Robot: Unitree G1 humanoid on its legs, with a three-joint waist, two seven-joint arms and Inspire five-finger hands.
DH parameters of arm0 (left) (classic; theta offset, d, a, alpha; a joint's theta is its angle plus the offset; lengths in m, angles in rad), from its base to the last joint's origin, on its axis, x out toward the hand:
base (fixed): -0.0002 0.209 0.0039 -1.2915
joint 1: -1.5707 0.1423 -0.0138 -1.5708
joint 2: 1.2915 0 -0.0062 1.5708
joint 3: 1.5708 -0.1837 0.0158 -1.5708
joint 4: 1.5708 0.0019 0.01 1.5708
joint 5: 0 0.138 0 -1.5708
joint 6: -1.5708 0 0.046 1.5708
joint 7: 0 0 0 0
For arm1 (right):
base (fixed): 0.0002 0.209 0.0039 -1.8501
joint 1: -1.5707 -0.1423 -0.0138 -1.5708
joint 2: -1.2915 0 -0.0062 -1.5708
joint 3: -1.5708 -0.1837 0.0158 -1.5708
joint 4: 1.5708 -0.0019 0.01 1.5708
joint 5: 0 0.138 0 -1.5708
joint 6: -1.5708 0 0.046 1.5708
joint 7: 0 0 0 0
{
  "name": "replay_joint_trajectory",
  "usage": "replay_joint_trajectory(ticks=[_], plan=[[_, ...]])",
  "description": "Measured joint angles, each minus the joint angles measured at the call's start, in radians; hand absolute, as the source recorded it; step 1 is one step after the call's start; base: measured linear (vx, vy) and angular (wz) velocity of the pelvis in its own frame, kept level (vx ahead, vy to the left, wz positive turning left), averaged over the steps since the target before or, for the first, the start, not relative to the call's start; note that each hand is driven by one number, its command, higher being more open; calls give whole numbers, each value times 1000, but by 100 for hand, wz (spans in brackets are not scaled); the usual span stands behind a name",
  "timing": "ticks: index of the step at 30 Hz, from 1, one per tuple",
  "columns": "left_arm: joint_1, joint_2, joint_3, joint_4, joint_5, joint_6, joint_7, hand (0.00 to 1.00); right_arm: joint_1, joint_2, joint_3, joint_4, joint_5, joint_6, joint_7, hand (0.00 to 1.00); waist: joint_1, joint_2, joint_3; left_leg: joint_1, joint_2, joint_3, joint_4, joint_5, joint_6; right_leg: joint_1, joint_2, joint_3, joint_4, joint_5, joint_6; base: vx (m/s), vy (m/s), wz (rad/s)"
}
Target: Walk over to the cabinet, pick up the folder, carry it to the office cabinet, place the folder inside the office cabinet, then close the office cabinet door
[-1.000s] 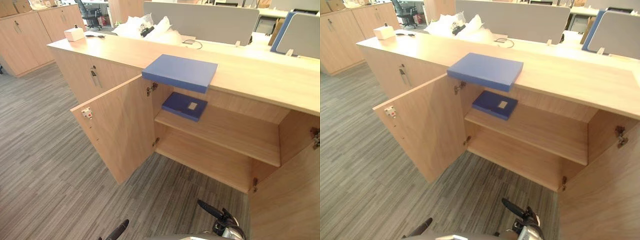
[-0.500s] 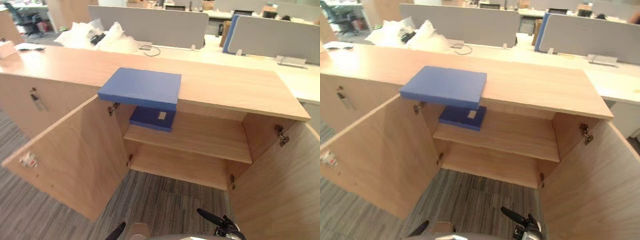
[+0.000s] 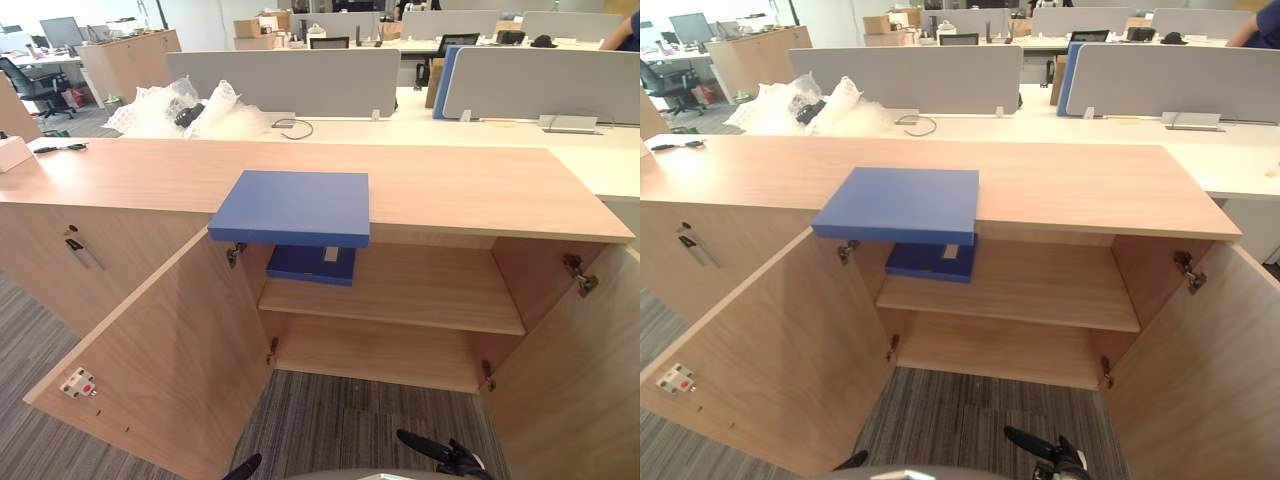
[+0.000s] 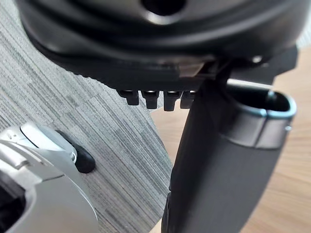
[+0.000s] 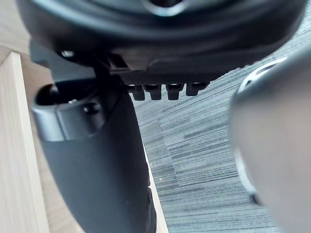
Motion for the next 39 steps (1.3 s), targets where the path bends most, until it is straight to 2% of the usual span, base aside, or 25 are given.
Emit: replay_joint_trajectory(ticks=[1, 2, 4, 5, 6, 7, 8, 9, 12, 15, 19, 21, 23, 26, 29, 30, 39], plan=[[10, 1, 1, -3, -36, -3, -9, 100, 6, -1, 0, -7, 2, 1, 0, 100, -10, -8, -1, 10, -10, 2, -10, 1, 1, -16, -16, 1, 37, 2, -4, -104, 90, -6], [20, 1, 0, -5, -69, -8, -21, 100, 15, -2, 9, -12, 1, 0, 1, 100, -18, -10, -6, 15, -11, 2, -20, 1, 1, -11, -12, -1, 27, -2, -2, -82, 67, -19], [21, -1, -1, -5, -97, -11, -31, 100, 17, -1, 36, -13, 0, -1, 4, 100, -18, -10, -7, 5, -6, -3, -25, 4, -2, 14, 24, 25, -69, -34, 3, -80, 34, -25], [21, 0, -2, -5, -107, -11, -33, 100, 17, -1, 47, -13, -1, -1, 9, 100, -19, -8, -9, -5, 1, -6, -22, 12, -6, 42, 51, 49, -152, -50, 2, -70, -59, -25], [21, 1, -4, -20, -136, -11, -35, 100, 17, 15, 47, -11, -1, 0, 12, 100, -16, -22, -13, -37, 8, -13, -9, 20, -9, 95, 80, 52, -312, -62, 2, -53, -64, -20], [19, 0, -4, -31, -151, -11, -35, 100, 17, 21, 48, -11, -3, 1, 12, 100, -16, -34, -17, -48, 8, -15, -5, 26, -12, 111, 86, 39, -364, -63, 4, -26, -138, -5], [12, -7, -9, -46, -171, -11, -35, 100, 16, 21, 48, -13, 0, 2, 10, 100, -19, -29, -15, -59, 19, -28, -3, 41, -4, 127, 100, 23, -405, -53, 5, 19, -162, 28], [12, -7, -37, -86, -194, -10, -35, 100, 19, 22, 52, -24, -1, 2, 6, 100, -26, -29, -12, -61, 31, -48, -6, 48, -8, 141, 116, 1, -430, -42, -1, 38, -249, 44], [31, -23, -97, -245, -269, -14, -32, 100, 37, 24, 96, -28, -1, 2, -3, 100, -9, -37, -22, -44, 60, -64, -28, 56, -21, 187, 155, -21, -493, -24, -17, 41, -182, 23], [50, -47, -178, -407, -325, -19, -14, 100, 41, 25, 131, -62, -2, 2, -7, 100, -12, -31, -28, -38, 82, -64, -68, 73, -35, 194, 181, -23, -534, -6, -23, 27, -120, 0], [85, -54, -277, -631, -388, -17, 1, 100, 58, 23, 163, -84, -8, 5, -13, 100, -14, -31, -28, -39, 91, -55, -68, 73, -34, 199, 190, -17, -551, 8, -21, 18, -48, -4], [104, -55, -291, -735, -387, -17, 11, 100, 58, 23, 172, -87, -34, 7, -13, 100, -14, -30, -28, -38, 94, -53, -68, 74, -34, 207, 195, -16, -567, 21, -23, 0, 0, 0], [129, -54, -305, -852, -365, -19, 38, 100, 62, 21, 184, -99, -40, 11, -13, 100, -11, -26, -28, -37, 99, -53, -68, 74, -34, 209, 199, -16, -572, 34, -23, -22, -2, 0], [161, -59, -306, -1001, -233, -26, 92, 100, 71, 17, 201, -105, -40, 14, -17, 100, -6, -25, -29, -34, 104, -53, -68, 77, -33, 212, 203, -16, -575, 51, -21, -53, 2, -1], [167, -82, -302, -1041, -83, -35, 145, 100, 89, 19, 201, -125, -39, 13, -28, 100, 3, -24, -32, -43, 100, -57, -68, 81, -32, 212, 200, -16, -577, 54, -21, -77, 1, 0], [184, -86, -297, -1068, -41, -34, 164, 100, 96, 22, 200, -125, -37, 11, -30, 100, 5, -25, -43, -56, 98, -61, -73, 70, -45, 206, 200, -16, -589, 56, -23, -96, -5, 5], [240, -101, -230, -1214, 139, -29, 287, 100, 134, 38, 230, -144, -37, 8, -48, 100, 34, -51, -69, -79, 99, -83, -72, 71, -48, 215, 206, -41, -627, 60, -27, -53, -26, 10]])
